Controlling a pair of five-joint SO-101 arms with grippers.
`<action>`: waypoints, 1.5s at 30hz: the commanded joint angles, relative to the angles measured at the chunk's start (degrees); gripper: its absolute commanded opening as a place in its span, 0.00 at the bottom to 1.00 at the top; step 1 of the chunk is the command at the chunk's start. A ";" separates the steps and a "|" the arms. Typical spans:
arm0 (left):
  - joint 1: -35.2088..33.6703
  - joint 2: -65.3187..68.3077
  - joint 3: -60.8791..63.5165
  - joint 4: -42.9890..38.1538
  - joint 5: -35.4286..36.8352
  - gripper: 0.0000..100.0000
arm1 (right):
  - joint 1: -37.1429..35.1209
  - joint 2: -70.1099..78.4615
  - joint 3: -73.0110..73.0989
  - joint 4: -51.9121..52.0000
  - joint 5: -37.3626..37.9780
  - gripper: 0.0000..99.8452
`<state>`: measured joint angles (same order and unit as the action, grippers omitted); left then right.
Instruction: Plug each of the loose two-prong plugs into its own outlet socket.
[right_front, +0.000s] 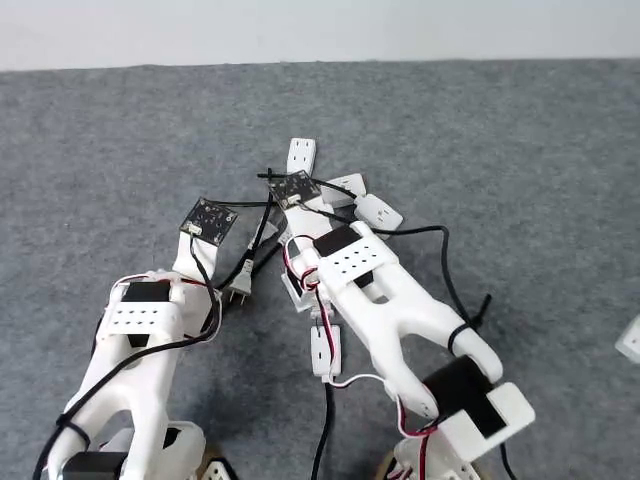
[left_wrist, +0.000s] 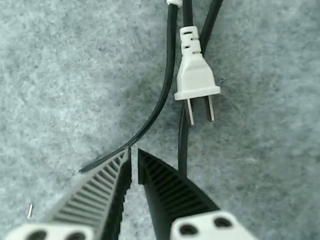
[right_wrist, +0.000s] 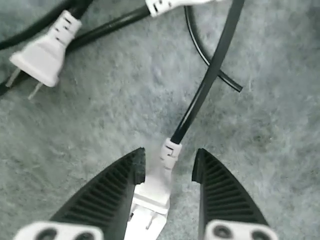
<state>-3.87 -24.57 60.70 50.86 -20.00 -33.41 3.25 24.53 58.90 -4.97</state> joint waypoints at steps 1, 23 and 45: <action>-0.26 -0.62 -0.22 -1.14 -0.62 0.01 | 0.66 -0.40 -2.81 -0.92 -0.70 0.15; -0.26 -0.62 -0.22 -0.88 -0.62 0.01 | 3.56 -0.84 -3.16 -0.75 -0.35 0.01; 6.86 33.58 -30.90 18.55 -2.81 0.01 | 1.89 -41.10 -2.29 14.99 5.80 0.01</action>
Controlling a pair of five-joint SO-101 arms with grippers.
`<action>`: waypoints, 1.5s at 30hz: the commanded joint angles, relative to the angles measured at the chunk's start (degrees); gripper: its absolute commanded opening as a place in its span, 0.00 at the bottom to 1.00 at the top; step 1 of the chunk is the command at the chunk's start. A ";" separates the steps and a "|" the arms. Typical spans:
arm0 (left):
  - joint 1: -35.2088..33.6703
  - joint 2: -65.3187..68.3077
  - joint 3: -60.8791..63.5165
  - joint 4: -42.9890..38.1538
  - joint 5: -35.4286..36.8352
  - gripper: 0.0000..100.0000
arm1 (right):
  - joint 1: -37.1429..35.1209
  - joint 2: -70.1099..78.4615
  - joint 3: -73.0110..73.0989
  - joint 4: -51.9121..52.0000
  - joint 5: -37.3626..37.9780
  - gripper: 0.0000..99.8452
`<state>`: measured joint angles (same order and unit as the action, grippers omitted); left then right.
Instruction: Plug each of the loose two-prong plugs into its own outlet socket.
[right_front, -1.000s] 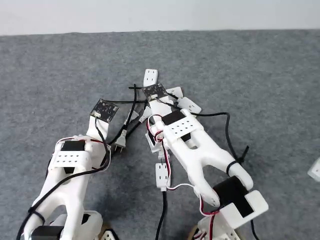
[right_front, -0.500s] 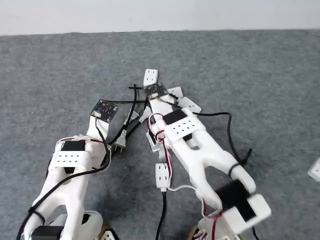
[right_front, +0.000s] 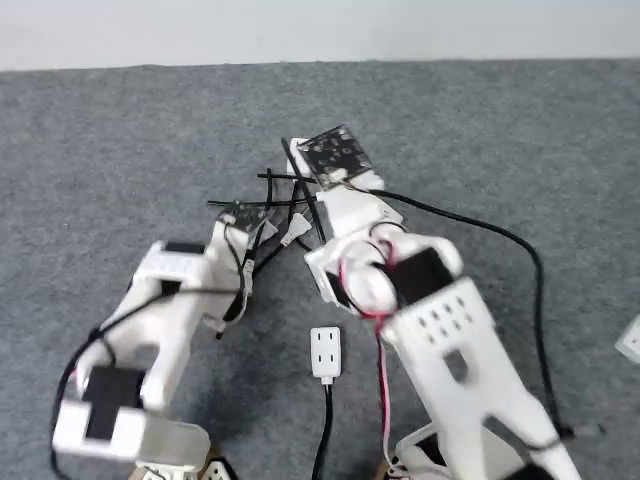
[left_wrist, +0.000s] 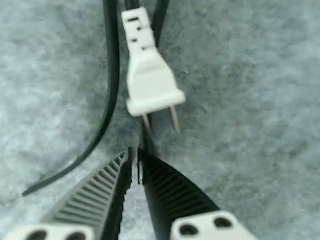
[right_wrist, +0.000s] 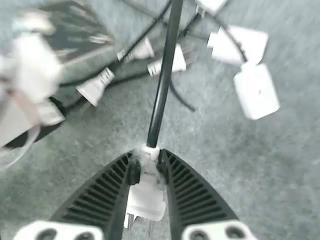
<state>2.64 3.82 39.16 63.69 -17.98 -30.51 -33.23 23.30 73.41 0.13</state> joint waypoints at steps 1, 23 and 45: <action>0.70 5.63 -10.07 5.89 -5.71 0.01 | -2.07 -4.70 0.18 0.04 0.70 0.01; 10.11 -30.68 23.25 -7.03 -19.43 0.01 | -8.75 -2.77 10.81 -9.45 0.44 0.01; 1.58 -35.34 27.47 -17.85 -0.79 0.01 | -0.75 3.03 14.15 -3.74 2.11 0.01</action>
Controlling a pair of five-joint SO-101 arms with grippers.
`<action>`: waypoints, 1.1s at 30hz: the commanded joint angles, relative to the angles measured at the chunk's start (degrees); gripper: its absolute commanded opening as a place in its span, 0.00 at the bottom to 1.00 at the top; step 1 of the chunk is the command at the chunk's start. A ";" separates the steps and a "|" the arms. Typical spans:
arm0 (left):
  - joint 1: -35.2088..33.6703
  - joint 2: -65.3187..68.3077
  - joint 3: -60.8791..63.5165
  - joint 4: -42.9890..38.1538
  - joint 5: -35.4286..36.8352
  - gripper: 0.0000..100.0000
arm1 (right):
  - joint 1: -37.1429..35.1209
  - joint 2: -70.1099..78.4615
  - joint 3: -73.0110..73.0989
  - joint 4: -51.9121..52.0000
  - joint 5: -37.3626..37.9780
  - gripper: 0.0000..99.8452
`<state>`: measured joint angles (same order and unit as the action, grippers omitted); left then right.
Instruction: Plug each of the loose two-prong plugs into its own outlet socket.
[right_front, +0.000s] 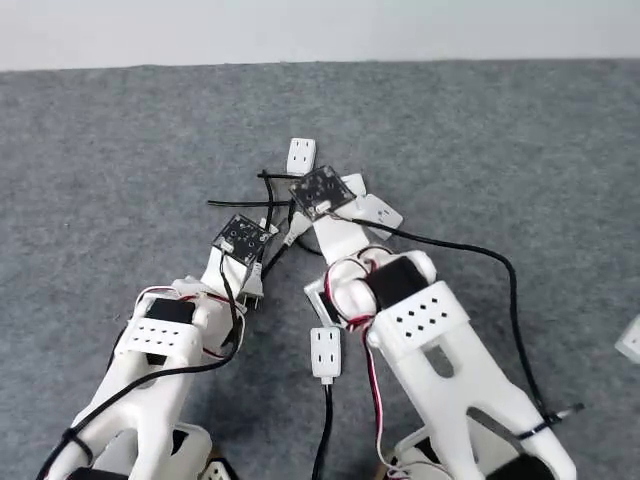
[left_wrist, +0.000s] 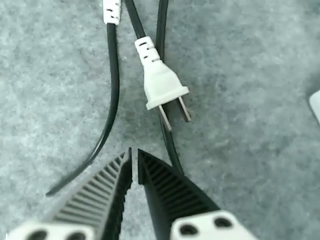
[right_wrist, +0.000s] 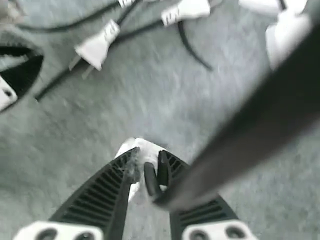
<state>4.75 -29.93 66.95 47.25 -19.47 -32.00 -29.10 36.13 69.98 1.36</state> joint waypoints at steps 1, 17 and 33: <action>-0.53 -1.58 -0.22 -1.67 0.70 0.01 | 0.48 -2.24 2.73 -1.45 0.88 0.01; -0.53 -1.49 -0.22 -1.85 0.70 0.01 | -3.38 -10.59 12.84 -8.57 0.62 0.01; -0.53 -1.58 -0.13 -1.85 0.70 0.01 | -5.85 -14.55 10.29 -6.73 1.05 0.01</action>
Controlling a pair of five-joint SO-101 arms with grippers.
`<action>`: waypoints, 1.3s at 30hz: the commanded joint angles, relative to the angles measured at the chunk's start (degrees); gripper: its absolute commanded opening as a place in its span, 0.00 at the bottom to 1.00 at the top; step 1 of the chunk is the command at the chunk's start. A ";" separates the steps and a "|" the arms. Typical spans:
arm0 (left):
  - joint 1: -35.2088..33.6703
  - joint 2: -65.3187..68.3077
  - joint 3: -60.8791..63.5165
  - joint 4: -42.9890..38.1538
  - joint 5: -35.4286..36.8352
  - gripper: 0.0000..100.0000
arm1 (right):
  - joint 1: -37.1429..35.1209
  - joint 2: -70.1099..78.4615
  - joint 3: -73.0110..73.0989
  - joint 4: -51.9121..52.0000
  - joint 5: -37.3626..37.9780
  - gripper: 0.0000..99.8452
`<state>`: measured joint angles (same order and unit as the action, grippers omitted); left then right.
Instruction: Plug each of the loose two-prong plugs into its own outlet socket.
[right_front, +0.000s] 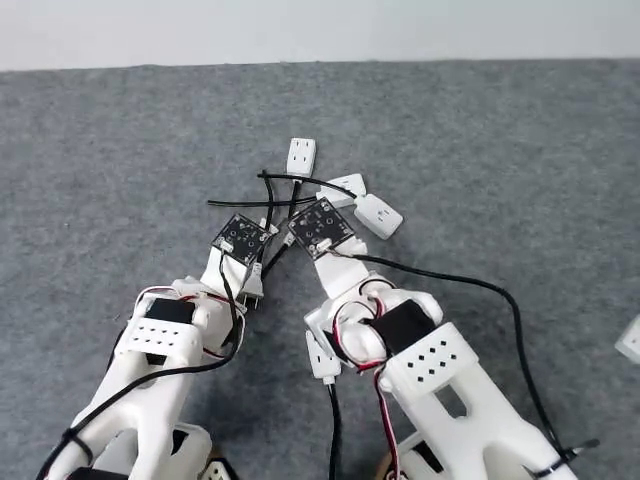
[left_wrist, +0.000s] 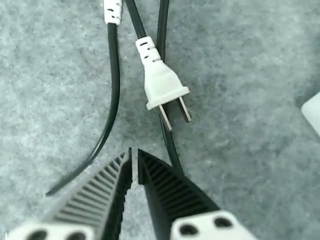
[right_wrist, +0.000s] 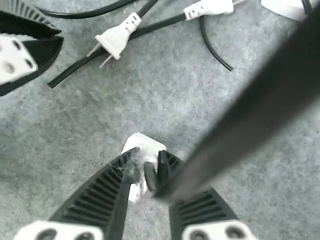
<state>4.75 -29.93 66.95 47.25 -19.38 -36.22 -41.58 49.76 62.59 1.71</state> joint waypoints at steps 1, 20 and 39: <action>-0.53 -1.58 -0.13 -1.85 0.62 0.01 | -2.42 -1.80 -3.25 0.66 0.70 0.01; -0.70 -1.58 -0.13 -1.76 0.62 0.01 | -0.04 -1.36 0.53 -0.31 2.02 0.01; -0.53 -2.11 0.57 -1.76 0.62 0.01 | -2.33 -1.54 7.82 -6.73 3.08 0.01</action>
<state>4.57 -30.02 67.38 47.25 -19.38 -38.15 -43.34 57.41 56.62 4.26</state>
